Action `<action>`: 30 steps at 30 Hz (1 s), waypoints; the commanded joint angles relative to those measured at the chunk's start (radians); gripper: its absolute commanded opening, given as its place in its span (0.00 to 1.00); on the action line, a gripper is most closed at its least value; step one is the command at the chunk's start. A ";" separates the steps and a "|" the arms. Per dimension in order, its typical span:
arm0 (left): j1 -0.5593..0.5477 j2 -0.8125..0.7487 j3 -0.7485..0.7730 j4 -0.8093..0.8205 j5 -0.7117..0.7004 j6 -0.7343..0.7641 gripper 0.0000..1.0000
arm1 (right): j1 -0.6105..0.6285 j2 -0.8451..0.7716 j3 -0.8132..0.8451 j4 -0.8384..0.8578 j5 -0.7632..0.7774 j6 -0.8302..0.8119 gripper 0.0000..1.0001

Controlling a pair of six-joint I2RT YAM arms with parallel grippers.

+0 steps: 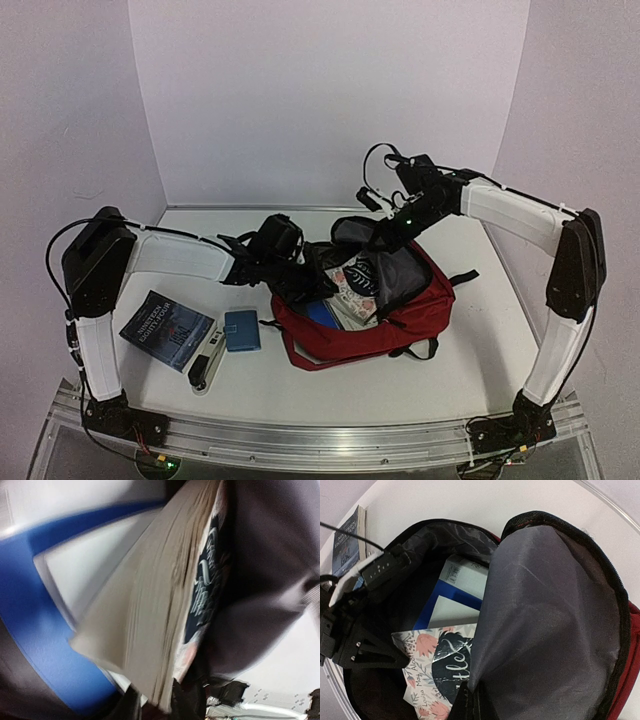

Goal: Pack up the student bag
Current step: Adjust the book in the student bag.

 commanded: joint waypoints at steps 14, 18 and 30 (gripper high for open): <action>0.153 0.031 0.155 -0.149 0.071 0.155 0.05 | -0.001 -0.137 -0.076 -0.018 -0.012 -0.139 0.00; 0.155 0.017 0.136 -0.141 0.074 0.131 0.33 | -0.001 -0.132 -0.068 -0.017 -0.019 -0.132 0.00; 0.097 0.040 0.044 0.053 0.067 -0.002 0.69 | -0.001 -0.115 -0.044 -0.016 -0.038 -0.103 0.00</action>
